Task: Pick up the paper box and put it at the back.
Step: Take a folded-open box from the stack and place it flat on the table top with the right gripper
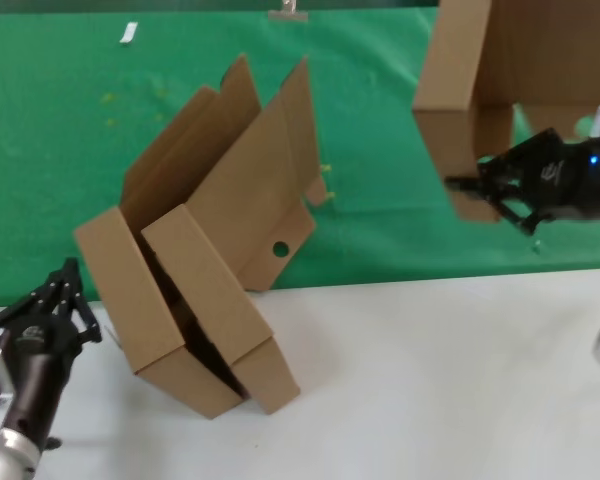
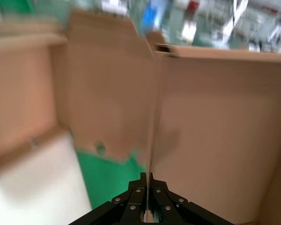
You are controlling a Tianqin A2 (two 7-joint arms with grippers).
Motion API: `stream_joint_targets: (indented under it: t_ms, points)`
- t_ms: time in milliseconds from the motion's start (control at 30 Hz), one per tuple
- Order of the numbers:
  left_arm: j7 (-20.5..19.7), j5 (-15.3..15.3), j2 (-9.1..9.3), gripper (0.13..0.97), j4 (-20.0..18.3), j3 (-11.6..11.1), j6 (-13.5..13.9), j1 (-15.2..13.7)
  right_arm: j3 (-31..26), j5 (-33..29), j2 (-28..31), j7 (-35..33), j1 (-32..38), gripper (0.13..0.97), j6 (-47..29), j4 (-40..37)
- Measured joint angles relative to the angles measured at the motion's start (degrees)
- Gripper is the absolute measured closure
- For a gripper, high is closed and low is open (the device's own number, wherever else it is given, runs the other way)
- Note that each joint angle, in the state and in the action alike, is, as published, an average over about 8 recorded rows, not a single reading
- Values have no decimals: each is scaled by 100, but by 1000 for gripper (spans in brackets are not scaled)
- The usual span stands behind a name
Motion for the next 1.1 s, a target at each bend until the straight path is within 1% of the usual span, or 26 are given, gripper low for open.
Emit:
stream_joint_targets:
  t_ms: [167,333,433,533,667,800,933,1100]
  points:
    - [0,0,0,953,0,0,0,0,-632,-1255,-126,-117,1220,942,441,-1082]
    - [0,0,0,953,0,0,0,0,-1597,-2585,-499,-393,2486,942,895,-2422]
    - [0,0,0,953,0,0,0,0,-2197,-3251,-790,-540,3037,942,1149,-3194]
    - [0,0,0,953,0,0,0,0,-2653,-3726,-1137,-738,3407,942,1445,-3978]
    - [0,0,0,953,0,0,0,0,-3005,-4001,-1619,-1043,3659,942,1898,-4961]
    - [0,0,0,953,0,0,0,0,-3150,-4014,-2013,-1270,3672,942,2305,-5658]
    - [0,0,0,953,0,0,0,0,-3170,-3907,-2255,-1339,3494,942,2595,-5985]
    - [0,0,0,953,0,0,0,0,-3115,-3715,-2399,-1248,3191,942,2852,-6126]
